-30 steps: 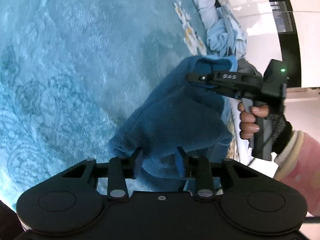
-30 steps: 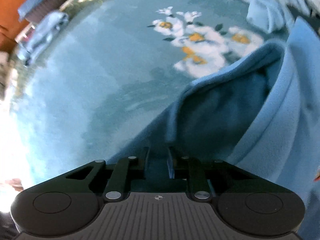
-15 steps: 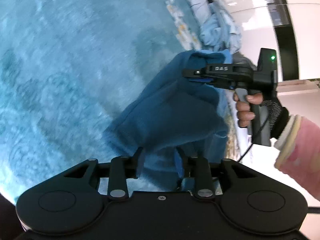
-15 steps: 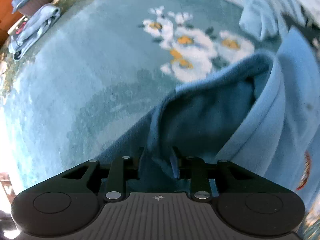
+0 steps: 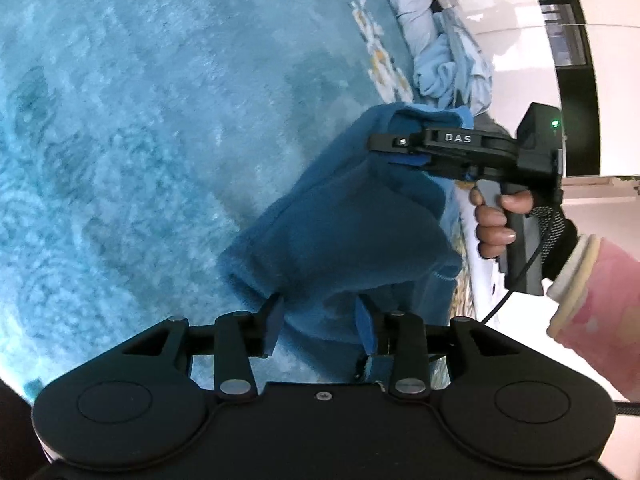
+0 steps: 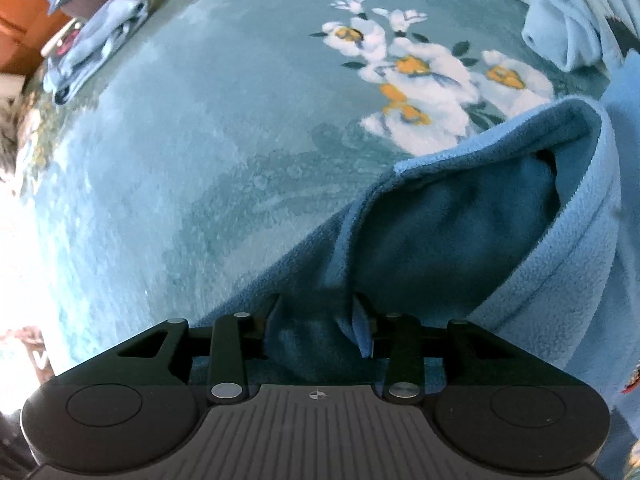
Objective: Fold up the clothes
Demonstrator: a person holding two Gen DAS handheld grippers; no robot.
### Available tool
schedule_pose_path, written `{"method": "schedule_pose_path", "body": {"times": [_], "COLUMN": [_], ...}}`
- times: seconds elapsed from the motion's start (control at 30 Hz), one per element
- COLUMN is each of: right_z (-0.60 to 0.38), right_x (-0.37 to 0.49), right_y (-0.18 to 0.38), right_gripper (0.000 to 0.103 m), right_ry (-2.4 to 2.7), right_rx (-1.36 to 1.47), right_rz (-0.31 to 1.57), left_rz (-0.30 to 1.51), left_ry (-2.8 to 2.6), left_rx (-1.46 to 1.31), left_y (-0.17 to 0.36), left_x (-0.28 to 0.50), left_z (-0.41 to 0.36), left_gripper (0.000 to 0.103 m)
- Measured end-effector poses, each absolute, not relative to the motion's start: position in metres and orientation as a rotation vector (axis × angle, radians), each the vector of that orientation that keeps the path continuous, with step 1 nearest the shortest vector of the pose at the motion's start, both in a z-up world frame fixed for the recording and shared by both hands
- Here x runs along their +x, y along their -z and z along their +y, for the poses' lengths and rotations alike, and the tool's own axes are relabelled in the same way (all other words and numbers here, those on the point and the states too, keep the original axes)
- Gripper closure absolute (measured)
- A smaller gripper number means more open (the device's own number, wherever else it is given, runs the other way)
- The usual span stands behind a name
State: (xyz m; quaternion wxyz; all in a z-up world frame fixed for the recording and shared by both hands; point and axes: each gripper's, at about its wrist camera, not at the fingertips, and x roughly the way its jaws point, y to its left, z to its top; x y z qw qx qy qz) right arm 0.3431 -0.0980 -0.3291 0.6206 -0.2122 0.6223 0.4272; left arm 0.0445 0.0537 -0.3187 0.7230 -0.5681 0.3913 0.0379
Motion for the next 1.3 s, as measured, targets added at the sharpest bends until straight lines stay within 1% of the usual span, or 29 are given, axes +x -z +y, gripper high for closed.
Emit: {"method": "schedule_pose_path", "body": {"times": [0.13,0.23,0.37,0.47,0.53,0.6,0.63,0.67,0.7,0.73,0.83,0.87,0.9,0.93,1.07,1.13,1.17,1.27,1.3], "right_z": [-0.098,-0.095,-0.091,-0.092,-0.094,-0.096,-0.097,-0.095,-0.093,-0.091,-0.089,-0.088,-0.085,-0.081,-0.055,-0.057,-0.064,-0.102,-0.119], "right_x": [0.345,0.343,0.343,0.344,0.348,0.352,0.353,0.352,0.351,0.35,0.355,0.357,0.359,0.361,0.361,0.354,0.351,0.34,0.332], "right_y": [0.326,0.33,0.331,0.329,0.328,0.326,0.325,0.325,0.324,0.323,0.316,0.313,0.31,0.308,0.308,0.299,0.291,0.258,0.248], "right_gripper": [0.072,0.072,0.072,0.072,0.077,0.084,0.085,0.087,0.088,0.088,0.089,0.089,0.096,0.097,0.097,0.097,0.096,0.09,0.09], "right_ry": [-1.017,-1.018,-1.025,-1.039,-1.043,-1.047,-1.049,-1.048,-1.047,-1.047,-1.037,-1.032,-1.028,-1.027,-0.987,-0.989,-0.986,-0.957,-0.932], "right_rx": [-0.403,-0.442,-0.469,-0.457,-0.405,-0.335,-0.318,-0.321,-0.334,-0.347,-0.264,-0.231,-0.204,-0.179,-0.258,-0.274,-0.258,-0.136,-0.113], "right_rz": [1.443,1.451,1.463,1.484,1.497,1.504,1.503,1.497,1.488,1.478,1.45,1.44,1.426,1.408,1.386,1.348,1.328,1.26,1.24], "left_rz": [0.813,0.858,0.917,0.906,0.871,0.86,0.856,0.845,0.828,0.81,0.746,0.72,0.7,0.695,0.749,0.763,0.771,0.823,0.846], "left_ry": [-0.132,-0.126,-0.119,-0.148,-0.166,-0.167,-0.159,-0.148,-0.138,-0.14,-0.203,-0.233,-0.268,-0.302,-0.359,-0.342,-0.326,-0.29,-0.276], "left_rx": [-1.259,-1.307,-1.245,-1.259,-1.291,-1.302,-1.295,-1.284,-1.273,-1.267,-1.271,-1.278,-1.284,-1.286,-1.29,-1.297,-1.296,-1.285,-1.276], "left_y": [0.32,0.325,0.321,0.326,0.328,0.33,0.33,0.328,0.326,0.324,0.318,0.316,0.315,0.314,0.32,0.319,0.318,0.317,0.316], "left_x": [0.042,0.04,0.039,0.034,0.033,0.034,0.036,0.037,0.037,0.037,0.031,0.028,0.024,0.021,0.016,0.014,0.014,0.022,0.025], "left_z": [0.059,0.057,0.048,0.047,0.052,0.054,0.053,0.053,0.053,0.054,0.061,0.065,0.068,0.071,0.074,0.075,0.077,0.084,0.087], "left_gripper": [0.067,0.067,0.066,0.066,0.066,0.067,0.067,0.068,0.075,0.086,0.092,0.092,0.092,0.094,0.094,0.094,0.094,0.094,0.094]}}
